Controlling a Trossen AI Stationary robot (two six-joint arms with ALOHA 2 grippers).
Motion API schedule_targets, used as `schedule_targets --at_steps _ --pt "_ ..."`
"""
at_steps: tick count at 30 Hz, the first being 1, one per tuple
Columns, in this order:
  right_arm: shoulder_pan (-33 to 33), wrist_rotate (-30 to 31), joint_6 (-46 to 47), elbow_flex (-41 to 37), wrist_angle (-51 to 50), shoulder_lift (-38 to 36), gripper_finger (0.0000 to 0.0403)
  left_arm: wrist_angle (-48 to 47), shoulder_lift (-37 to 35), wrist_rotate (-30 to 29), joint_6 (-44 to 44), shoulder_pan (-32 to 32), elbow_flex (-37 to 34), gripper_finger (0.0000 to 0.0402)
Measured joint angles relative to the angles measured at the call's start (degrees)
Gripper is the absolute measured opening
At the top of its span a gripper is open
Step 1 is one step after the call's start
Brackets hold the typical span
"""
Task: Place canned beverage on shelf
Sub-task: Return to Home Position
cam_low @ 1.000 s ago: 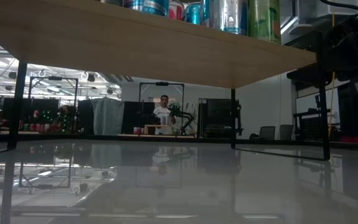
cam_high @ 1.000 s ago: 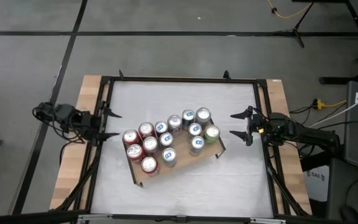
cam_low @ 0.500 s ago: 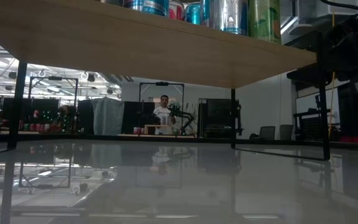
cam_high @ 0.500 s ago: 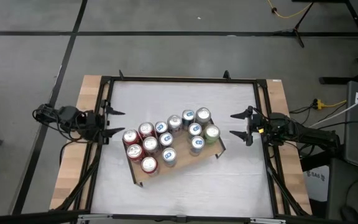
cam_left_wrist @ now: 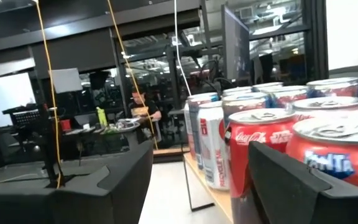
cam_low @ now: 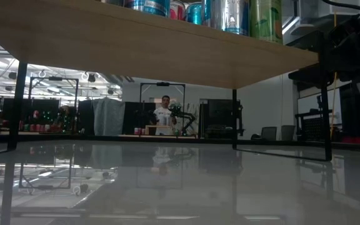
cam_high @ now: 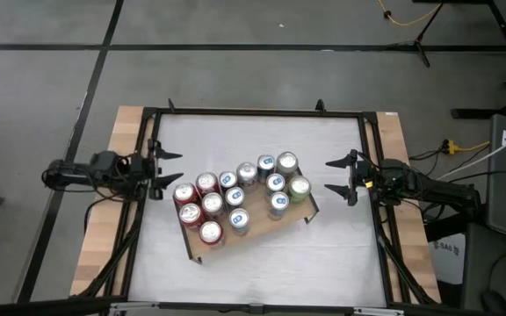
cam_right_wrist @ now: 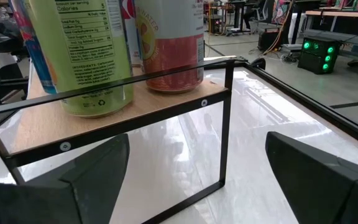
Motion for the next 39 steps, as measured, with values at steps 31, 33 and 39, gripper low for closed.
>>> schedule_targets --at_steps 31,33,39 --pt "-0.01 0.0 0.01 0.0 -0.02 0.0 0.0367 -3.06 -0.02 9.13 -7.56 11.53 -6.73 0.0254" --pt "0.0 0.0 -0.01 0.0 -0.01 0.0 0.0367 -4.35 -0.02 9.6 -7.61 11.53 -6.73 0.0254" --pt "-0.01 0.0 -0.01 0.0 0.0 0.02 0.0367 -2.03 0.04 10.42 -10.05 11.56 -9.37 0.0254"
